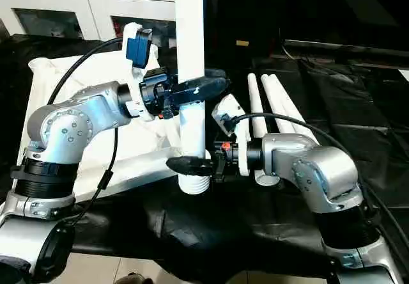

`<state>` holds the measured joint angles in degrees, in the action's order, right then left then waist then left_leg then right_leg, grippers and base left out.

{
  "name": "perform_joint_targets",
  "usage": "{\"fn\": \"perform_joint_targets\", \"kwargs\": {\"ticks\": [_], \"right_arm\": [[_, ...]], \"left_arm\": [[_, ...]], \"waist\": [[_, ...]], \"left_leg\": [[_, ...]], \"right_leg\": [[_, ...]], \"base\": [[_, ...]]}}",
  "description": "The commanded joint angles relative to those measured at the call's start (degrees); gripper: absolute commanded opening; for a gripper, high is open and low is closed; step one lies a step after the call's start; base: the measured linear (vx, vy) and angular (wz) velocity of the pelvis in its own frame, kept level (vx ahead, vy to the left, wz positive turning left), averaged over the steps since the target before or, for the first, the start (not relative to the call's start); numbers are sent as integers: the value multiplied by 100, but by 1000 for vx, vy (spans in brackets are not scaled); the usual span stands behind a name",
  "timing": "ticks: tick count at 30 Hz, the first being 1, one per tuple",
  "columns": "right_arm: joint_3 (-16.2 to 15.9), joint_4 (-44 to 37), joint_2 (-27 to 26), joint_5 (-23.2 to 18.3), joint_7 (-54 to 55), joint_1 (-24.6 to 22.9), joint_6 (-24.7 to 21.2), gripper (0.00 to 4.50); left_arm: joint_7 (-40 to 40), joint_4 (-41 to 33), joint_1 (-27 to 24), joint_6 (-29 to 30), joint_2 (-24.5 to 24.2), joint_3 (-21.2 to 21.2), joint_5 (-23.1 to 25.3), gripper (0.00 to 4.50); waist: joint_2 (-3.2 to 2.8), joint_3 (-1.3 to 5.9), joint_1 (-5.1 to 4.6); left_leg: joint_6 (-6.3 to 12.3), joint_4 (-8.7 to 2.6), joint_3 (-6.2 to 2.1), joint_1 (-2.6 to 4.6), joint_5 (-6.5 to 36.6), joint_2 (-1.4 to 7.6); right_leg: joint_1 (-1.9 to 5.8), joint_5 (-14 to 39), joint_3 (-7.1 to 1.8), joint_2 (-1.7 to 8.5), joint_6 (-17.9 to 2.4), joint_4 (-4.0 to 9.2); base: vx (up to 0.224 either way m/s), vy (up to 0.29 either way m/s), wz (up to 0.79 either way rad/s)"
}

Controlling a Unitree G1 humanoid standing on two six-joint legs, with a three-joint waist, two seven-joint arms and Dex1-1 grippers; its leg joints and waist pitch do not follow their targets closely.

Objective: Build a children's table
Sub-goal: Pick table leg

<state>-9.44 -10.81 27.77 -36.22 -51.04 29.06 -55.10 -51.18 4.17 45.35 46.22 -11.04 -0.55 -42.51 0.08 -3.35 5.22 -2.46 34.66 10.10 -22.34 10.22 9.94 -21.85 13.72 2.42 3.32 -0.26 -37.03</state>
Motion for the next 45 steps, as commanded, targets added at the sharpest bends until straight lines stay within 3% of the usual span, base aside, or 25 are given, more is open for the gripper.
{"fn": "perform_joint_targets", "kwargs": {"ticks": [1, 17, 18, 22, 25, 27, 31, 32, 34, 37, 40, 41, 43, 45], "right_arm": [[-2, 24, 38, 57, -3, -20, 107, 329], [13, 109, 2, 108, -6, 5, 206, 199], [15, 111, -1, 110, -6, 5, 209, 199], [19, 119, -31, 118, 11, 5, 234, 194], [51, 154, -116, 121, 78, -4, 321, 193], [86, 167, -169, 114, 120, -12, 360, 193], [218, 210, -339, 114, 262, -45, 533, 192], [219, 210, -341, 114, 263, -45, 535, 192], [362, 232, -515, 102, 382, -91, 753, 192], [499, 251, -691, 108, 548, -120, 949, 191], [649, 283, -868, 211, 853, -146, 1224, 191], [734, 401, -960, 431, 1202, -151, 1451, 191], [679, 675, -989, 939, 1682, -155, 1876, 191], [682, 822, -1028, 1117, 1928, -151, 1937, 191]], "left_arm": [[-35, -1, 67, -45, -27, 25, 0, 182], [-116, -34, 51, -119, -89, -50, 67, 182], [-97, -54, 44, -143, -102, -81, 114, 217], [60, 13, 79, -60, -24, 7, 47, 255], [264, 116, 106, -387, 62, 152, 177, 279], [432, 194, 122, -529, 161, 292, 175, 298], [980, 326, 257, -832, 626, 1033, -347, 299], [986, 326, 258, -835, 631, 1040, -351, 299], [1622, 387, 449, -1268, 1003, 1596, -701, 299], [1993, 447, 567, -1407, 1070, 1864, -833, 299], [2064, 363, 512, -1388, 882, 1854, -564, 299], [1881, 103, 269, -1372, 490, 1536, 28, 299], [1508, -289, -134, -1301, -99, 924, 740, 299], [1324, -468, -308, -1239, -327, 695, 855, 299]], "waist": [[40, 425, 24], [37, 433, 26], [32, 435, 24], [31, 437, 26], [11, 436, 27], [6, 444, 26], [4, 446, 37], [4, 449, 43], [10, 454, 52], [-2, 449, 64], [-3, 434, 46], [-11, 434, 31], [-55, 440, -15], [-59, 443, -22]], "left_leg": [[199, -308, -92, 110, 185, 283], [208, -300, -94, 110, 174, 281], [211, -300, -96, 110, 173, 283], [215, -296, -95, 107, 160, 280], [189, -295, -101, 104, 205, 280], [182, -292, -103, 107, 203, 281], [180, -288, -108, 103, 240, 280], [182, -283, -106, 98, 251, 274], [201, -272, -108, 90, 273, 274], [238, -276, -117, 98, 289, 279], [227, -288, -117, 97, 311, 274], [172, -303, -120, 110, 299, 282], [3, -334, -139, 131, 273, 311], [-120, -332, -119, 146, 260, 291]], "right_leg": [[323, -539, -268, 451, -1450, 382], [331, -574, -266, 445, -1470, 372], [331, -585, -264, 444, -1466, 369], [332, -627, -265, 447, -1488, 367], [334, -601, -264, 449, -1491, 380], [338, -681, -263, 449, -1512, 372], [349, -783, -257, 458, -1587, 369], [354, -812, -255, 456, -1607, 365], [364, -859, -256, 461, -1636, 365], [350, -836, -250, 456, -1622, 364], [336, -656, -255, 450, -1474, 386], [322, -507, -250, 437, -1367, 393], [284, -308, -243, 438, -1137, 379], [280, -343, -248, 427, -1165, 377]], "base": [[0, 0, 0], [0, 0, 0], [0, 0, 0], [0, 0, 0], [0, 0, 0], [0, 0, 0], [0, 0, 0], [0, 0, 0], [0, 0, 0], [0, 0, 0], [0, 0, 0], [0, 0, 0], [0, 0, 0], [0, 0, 0]]}}
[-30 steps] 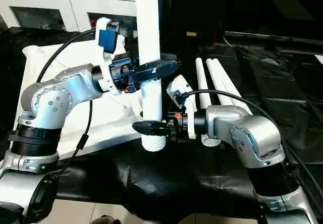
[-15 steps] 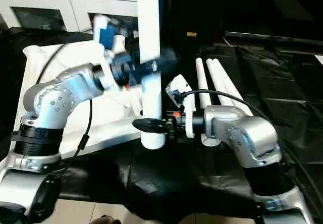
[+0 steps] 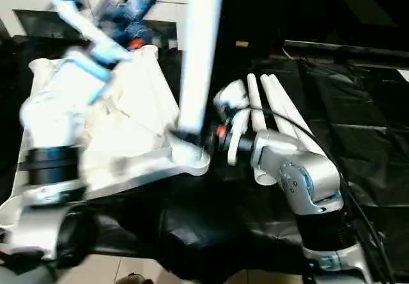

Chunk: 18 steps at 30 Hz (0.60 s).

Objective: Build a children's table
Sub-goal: Pick table leg

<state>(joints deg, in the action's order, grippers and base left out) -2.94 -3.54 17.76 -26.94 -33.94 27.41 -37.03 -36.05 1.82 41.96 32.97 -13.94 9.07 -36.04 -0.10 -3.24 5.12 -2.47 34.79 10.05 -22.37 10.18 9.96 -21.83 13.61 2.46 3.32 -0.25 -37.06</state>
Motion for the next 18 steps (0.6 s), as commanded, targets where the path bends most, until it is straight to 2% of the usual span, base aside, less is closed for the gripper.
{"fn": "perform_joint_targets", "kwargs": {"ticks": [1, 2, 3, 4, 6, 7, 9, 10, 11, 13, 14, 18], "right_arm": [[26, 206, -51, 308, 372, 3, 159, 191], [-70, 349, -45, 576, 529, -73, 374, 191], [-70, 349, -45, 576, 529, -73, 374, 191], [-97, 429, -71, 689, 650, -122, 479, 191], [-117, 522, -164, 811, 811, -217, 646, 191], [-117, 522, -164, 811, 811, -217, 646, 191], [-84, 593, -309, 882, 990, -291, 808, 191], [-73, 654, -388, 1011, 1159, -325, 1011, 191], [-61, 751, -484, 1203, 1360, -354, 1308, 191], [-35, 787, -540, 1264, 1439, -373, 1457, 191], [15, 775, -612, 1279, 1537, -419, 1538, 191], [90, 697, -706, 1205, 1600, -491, 1547, 191]], "left_arm": [[-313, -376, -108, 124, -190, -412, 253, 299], [-424, -594, -361, 137, -486, -696, 323, 299], [-424, -594, -361, 137, -486, -696, 323, 299], [-524, -691, -553, 73, -660, -929, 483, 299], [-724, -800, -933, -142, -963, -1426, 857, 299], [-724, -800, -933, -142, -963, -1426, 857, 299], [-919, -750, -1333, -372, -1297, -2067, 1492, 299], [-889, -545, -1505, -378, -1380, -2366, 1817, 299], [-791, -285, -1662, -331, -1431, -2636, 2103, 299], [-669, -96, -1713, -223, -1419, -2735, 2189, 299], [-581, 145, -1777, -323, -1447, -2891, 2394, 299], [-514, 444, -1880, -368, -1461, -3034, 2556, 282]], "waist": [[-41, 432, -12], [-55, 431, 8], [-65, 426, 7], [-51, 428, 19], [-32, 406, -1], [-40, 397, -18], [-17, 391, -28], [34, 382, -42], [-4, 380, -49], [-12, 384, -70], [-33, 400, -73], [-29, 400, -65]], "left_leg": [[-119, -344, -115, 149, 264, 288], [-204, -354, -107, 165, 377, 296], [-234, -361, -99, 152, 385, 287], [-233, -360, -98, 163, 392, 288], [-220, -381, -100, 138, 494, 283], [-230, -387, -94, 136, 565, 274], [-206, -401, -100, 131, 629, 284], [-209, -409, -93, 127, 649, 282], [-237, -411, -93, 132, 652, 276], [-288, -409, -83, 148, 689, 267], [-298, -413, -92, 153, 678, 267], [-216, -416, -97, 154, 683, 275]], "right_leg": [[278, -331, -252, 428, -1165, 380], [257, -312, -251, 426, -1214, 381], [257, -394, -253, 410, -1209, 364], [252, -429, -255, 417, -1212, 373], [264, -337, -263, 423, -1152, 391], [265, -220, -268, 417, -1100, 390], [259, -34, -278, 435, -1034, 425], [260, 51, -279, 424, -987, 430], [237, 185, -284, 429, -909, 429], [218, 294, -291, 421, -862, 439], [230, 211, -296, 421, -880, 444], [230, -122, -286, 413, -1036, 416]], "base": [[0, 0, 0], [0, 0, 0], [0, 0, 0], [0, 0, 0], [0, 0, 0], [0, 0, 0], [0, 0, 0], [0, 0, 0], [0, 0, 0], [0, 0, 0], [0, 0, 0], [0, 0, 0]]}}
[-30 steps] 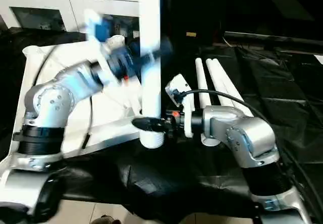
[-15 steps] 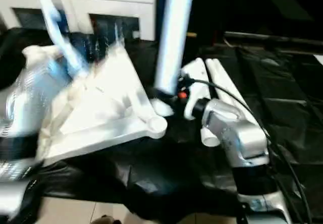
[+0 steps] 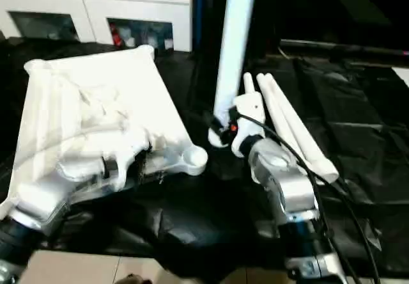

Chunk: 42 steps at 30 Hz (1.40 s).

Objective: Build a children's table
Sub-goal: Pick table leg, then insert table leg to table base

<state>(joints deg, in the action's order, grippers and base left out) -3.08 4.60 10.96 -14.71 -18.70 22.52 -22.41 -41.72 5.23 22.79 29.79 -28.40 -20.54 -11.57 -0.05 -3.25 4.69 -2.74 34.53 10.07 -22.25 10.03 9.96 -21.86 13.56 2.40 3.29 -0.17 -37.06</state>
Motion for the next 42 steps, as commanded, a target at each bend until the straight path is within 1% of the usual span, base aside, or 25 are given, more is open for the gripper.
{"fn": "perform_joint_targets", "kwargs": {"ticks": [1, 4, 7, 8, 9, 10, 11, 12, 13, 14, 15, 17, 20, 22, 23, 26, 29, 30, 32, 35, 36, 38, 39, 41, 42], "right_arm": [[107, -119, -31, -16, 82, -4, 98, 191], [56, -95, -58, 106, 116, -43, 289, 191], [33, -141, -88, 66, 47, -78, 278, 191], [33, -141, -88, 66, 47, -78, 278, 191], [20, -180, -79, 8, -38, -100, 221, 191], [14, -242, -75, -84, -155, -136, 116, 191], [13, -275, -74, -133, -220, -156, 61, 191], [9, -303, -72, -166, -275, -173, 42, 191], [2, -313, -68, -182, -312, -178, 37, 191], [-13, -321, -60, -195, -358, -184, 43, 191], [-13, -321, -60, -195, -358, -184, 43, 191], [-54, -336, -34, -229, -466, -200, -19, 191], [-75, -334, -13, -253, -530, -188, -97, 191], [-76, -340, -9, -261, -570, -175, -130, 191], [-77, -342, -7, -271, -605, -167, -155, 191], [-120, -323, 50, -293, -771, -122, -234, 191], [-135, -313, 67, -308, -826, -107, -270, 191], [-156, -287, 104, -312, -884, -77, -344, 191], [-169, -216, 131, -311, -957, -29, -349, 191], [-138, 126, 166, -311, -1196, 160, -248, 191], [-138, 126, 166, -311, -1196, 160, -248, 191], [-133, 451, 197, -291, -1367, 329, -154, 191], [-133, 451, 197, -291, -1367, 329, -154, 191], [-144, 584, 207, -279, -1424, 408, -117, 191], [-151, 696, 212, -279, -1463, 483, -99, 191]], "left_arm": [[54, 116, 32, -49, -14, -76, 114, 265], [88, 326, 9, -189, -2, -133, 340, 242], [84, 410, -13, -233, 15, -119, 392, 221], [84, 410, -13, -233, 15, -119, 392, 210], [51, 418, -28, -218, 6, -104, 381, 210], [-23, 397, -58, -180, 4, -26, 291, 185], [-70, 378, -76, -155, 4, 29, 227, 185], [-120, 346, -95, -161, 1, 78, 163, 173], [-154, 328, -107, -200, -3, 104, 129, 173], [-199, 322, -120, -256, -6, 127, 113, 158], [-199, 322, -120, -256, -6, 127, 113, 158], [-402, 254, -167, -267, -124, 80, 142, 131], [-502, 203, -172, -239, -216, 3, 208, 125], [-539, 189, -164, -227, -257, -41, 254, 90], [-564, 192, -156, -215, -274, -64, 274, 90], [-630, 265, -124, -230, -341, -145, 428, 59], [-628, 300, -114, -241, -344, -150, 466, 35], [-651, 325, -92, -246, -321, -136, 461, 29], [-685, 353, -56, -267, -291, -134, 453, 10], [-817, 484, 110, -606, -158, -230, 519, 1], [-817, 484, 110, -606, -158, -230, 519, 1], [-929, 554, 281, -847, 40, -295, 566, 1], [-929, 554, 281, -847, 40, -295, 566, 1], [-982, 579, 368, -955, 173, -307, 548, 1], [-1023, 626, 452, -1080, 269, -346, 571, 0]], "waist": [[-32, 393, -25], [-32, 397, -19], [-14, 384, -23], [-21, 382, -19], [-13, 376, -23], [0, 375, -27], [-8, 373, -18], [8, 371, -22], [-8, 377, -15], [4, 380, -26], [0, 380, -26], [19, 381, -27], [13, 383, -35], [12, 380, -53], [12, 375, -56], [14, 367, -72], [14, 370, -96], [-16, 371, -99], [-3, 372, -120], [0, 382, -143], [0, 382, -143], [3, 396, -131], [-9, 395, -108], [0, 393, -77], [36, 395, -74]], "left_leg": [[-178, -392, -95, 139, 714, 274], [-166, -390, -97, 138, 707, 279], [-144, -395, -93, 139, 763, 277], [-147, -396, -91, 144, 811, 279], [-155, -404, -93, 145, 859, 281], [-151, -404, -91, 144, 889, 281], [-142, -405, -94, 141, 898, 285], [-125, -406, -92, 140, 893, 281], [-110, -405, -101, 135, 842, 290], [-95, -404, -97, 134, 808, 284], [-92, -402, -95, 135, 793, 283], [-60, -400, -93, 130, 760, 280], [-30, -400, -96, 133, 702, 283], [-25, -402, -94, 132, 719, 283], [-27, -405, -95, 130, 737, 283], [-44, -408, -94, 129, 807, 284], [-44, -407, -99, 125, 782, 283], [-44, -402, -99, 127, 779, 279], [-49, -406, -100, 126, 815, 279], [-17, -389, -98, 119, 761, 280], [-17, -389, -98, 119, 761, 280], [28, -374, -90, 124, 660, 278], [41, -363, -80, 145, 663, 285], [56, -370, -84, 133, 642, 293], [74, -371, -76, 135, 629, 290]], "right_leg": [[227, -102, -283, 417, -1052, 421], [234, -61, -286, 425, -1060, 424], [232, 50, -288, 431, -1056, 438], [227, 146, -292, 437, -1054, 448], [222, 258, -289, 434, -1044, 456], [223, 308, -290, 434, -1040, 460], [223, 370, -294, 441, -1018, 463], [223, 375, -295, 439, -1015, 468], [223, 318, -293, 444, -1023, 456], [218, 251, -285, 431, -1051, 447], [216, 233, -288, 434, -1062, 447], [221, 220, -290, 438, -1064, 450], [221, 156, -284, 436, -1080, 435], [216, 167, -283, 432, -1088, 437], [218, 214, -286, 437, -1092, 444], [218, 357, -290, 441, -1073, 459], [225, 339, -288, 441, -1078, 459], [222, 319, -289, 439, -1091, 454], [224, 315, -282, 431, -1126, 456], [237, 180, -288, 444, -1210, 450], [237, 180, -288, 444, -1210, 450], [241, 10, -287, 445, -1248, 432], [223, 5, -288, 446, -1286, 443], [237, -14, -285, 455, -1296, 436], [234, -13, -282, 444, -1294, 439]], "base": [[0, 0, 0], [0, 0, 0], [0, 0, 0], [0, 0, 0], [0, 0, 0], [0, 0, 0], [0, 0, 0], [0, 0, 0], [0, 0, 0], [0, 0, 0], [0, 0, 0], [0, 0, 0], [0, 0, 0], [0, 0, 0], [0, 0, 0], [0, 0, 0], [0, 0, 0], [0, 0, 0], [0, 0, 0], [0, 0, 0], [0, 0, 0], [0, 0, 0], [0, 0, 0], [0, 0, 0], [0, 0, 0]]}}
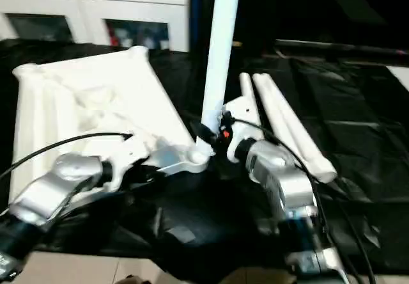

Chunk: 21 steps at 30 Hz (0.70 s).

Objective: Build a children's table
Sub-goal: Insert table leg to table base

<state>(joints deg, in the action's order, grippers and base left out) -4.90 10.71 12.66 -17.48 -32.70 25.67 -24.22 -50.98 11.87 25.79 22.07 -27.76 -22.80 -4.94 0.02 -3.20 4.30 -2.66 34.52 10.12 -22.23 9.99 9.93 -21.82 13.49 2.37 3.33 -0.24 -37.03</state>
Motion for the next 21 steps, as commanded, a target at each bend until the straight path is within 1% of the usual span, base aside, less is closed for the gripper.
{"fn": "perform_joint_targets", "kwargs": {"ticks": [1, 2, 3, 4, 5, 6, 7, 9, 10, 11, 12, 13, 14, 15, 16, 19, 21], "right_arm": [[25, 166, 47, 12, -108, 218, 88, 191], [25, 166, 47, 12, -108, 218, 88, 191], [8, 227, 60, 26, -166, 255, 88, 191], [8, 227, 60, 26, -166, 255, 88, 191], [-10, 266, 88, 41, -237, 272, 77, 191], [-10, 266, 88, 41, -237, 272, 77, 191], [-29, 339, 124, 59, -323, 295, 98, 191], [-29, 351, 125, 62, -327, 297, 104, 191], [-38, 446, 137, 100, -350, 308, 159, 191], [-38, 446, 137, 100, -350, 308, 159, 191], [-45, 547, 137, 128, -373, 323, 200, 191], [-63, 579, 146, 160, -380, 312, 221, 191], [-74, 588, 152, 178, -383, 302, 231, 191], [-81, 588, 156, 192, -383, 294, 236, 191], [-72, 609, 151, 208, -374, 286, 251, 191], [-42, 731, 131, 240, -360, 286, 327, 191], [-39, 824, 105, 254, -364, 307, 380, 191]], "left_arm": [[-117, 15, 206, -383, 263, -154, -65, 0], [-117, 15, 206, -383, 263, -154, -65, 0], [-127, 74, 253, -488, 312, -186, -27, 0], [-127, 74, 253, -488, 312, -186, -27, 0], [-108, 217, 348, -666, 398, -219, 51, 0], [-108, 217, 348, -666, 398, -219, 51, 0], [-64, 464, 496, -828, 542, -218, 146, 0], [-70, 486, 509, -845, 551, -219, 155, 0], [-104, 625, 590, -918, 610, -224, 206, 0], [-104, 625, 590, -918, 610, -224, 206, 0], [-117, 748, 643, -963, 646, -233, 252, 0], [-141, 793, 644, -947, 653, -222, 241, 0], [-162, 809, 638, -933, 654, -212, 227, 0], [-177, 812, 630, -922, 652, -204, 216, 0], [-225, 830, 613, -934, 651, -176, 197, 0], [-405, 846, 537, -975, 612, -101, 115, 0], [-489, 867, 509, -1011, 614, -37, 67, 0]], "waist": [[20, 391, -11], [19, 394, 0], [17, 394, 30], [24, 390, 34], [61, 394, 48], [53, 388, 60], [49, 385, 73], [45, 389, 105], [50, 384, 95], [23, 385, 93], [25, 387, 89], [11, 386, 88], [26, 389, 92], [26, 387, 89], [20, 390, 89], [31, 394, 87], [24, 395, 82]], "left_leg": [[65, -371, -79, 148, 655, 298], [58, -367, -75, 149, 657, 298], [53, -366, -73, 150, 654, 304], [62, -372, -77, 143, 656, 305], [75, -373, -70, 147, 647, 310], [90, -370, -69, 149, 658, 304], [87, -370, -61, 158, 697, 305], [47, -369, -51, 182, 770, 318], [46, -374, -56, 158, 759, 312], [12, -382, -60, 156, 799, 316], [-2, -385, -65, 146, 819, 315], [-14, -384, -65, 152, 842, 313], [-26, -381, -62, 155, 871, 310], [-22, -390, -72, 138, 845, 314], [-21, -390, -72, 141, 848, 315], [2, -386, -70, 135, 807, 315], [27, -382, -70, 132, 775, 312]], "right_leg": [[219, 35, -277, 445, -1301, 433], [218, 46, -279, 448, -1300, 432], [217, 46, -284, 456, -1281, 431], [218, 57, -280, 453, -1266, 430], [219, 45, -281, 457, -1247, 432], [212, 87, -283, 458, -1237, 441], [202, 201, -285, 464, -1211, 459], [186, 310, -293, 479, -1198, 467], [199, 320, -292, 477, -1190, 464], [192, 388, -282, 474, -1158, 471], [199, 408, -282, 480, -1147, 472], [189, 438, -279, 476, -1142, 474], [195, 461, -284, 481, -1148, 482], [205, 452, -280, 483, -1148, 474], [202, 455, -278, 484, -1143, 475], [203, 400, -277, 486, -1152, 469], [202, 363, -276, 490, -1187, 471]], "base": [[0, 0, 0], [0, 0, 0], [0, 0, 0], [0, 0, 0], [0, 0, 0], [0, 0, 0], [0, 0, 0], [0, 0, 0], [0, 0, 0], [0, 0, 0], [0, 0, 0], [0, 0, 0], [0, 0, 0], [0, 0, 0], [0, 0, 0], [0, 0, 0], [0, 0, 0]]}}
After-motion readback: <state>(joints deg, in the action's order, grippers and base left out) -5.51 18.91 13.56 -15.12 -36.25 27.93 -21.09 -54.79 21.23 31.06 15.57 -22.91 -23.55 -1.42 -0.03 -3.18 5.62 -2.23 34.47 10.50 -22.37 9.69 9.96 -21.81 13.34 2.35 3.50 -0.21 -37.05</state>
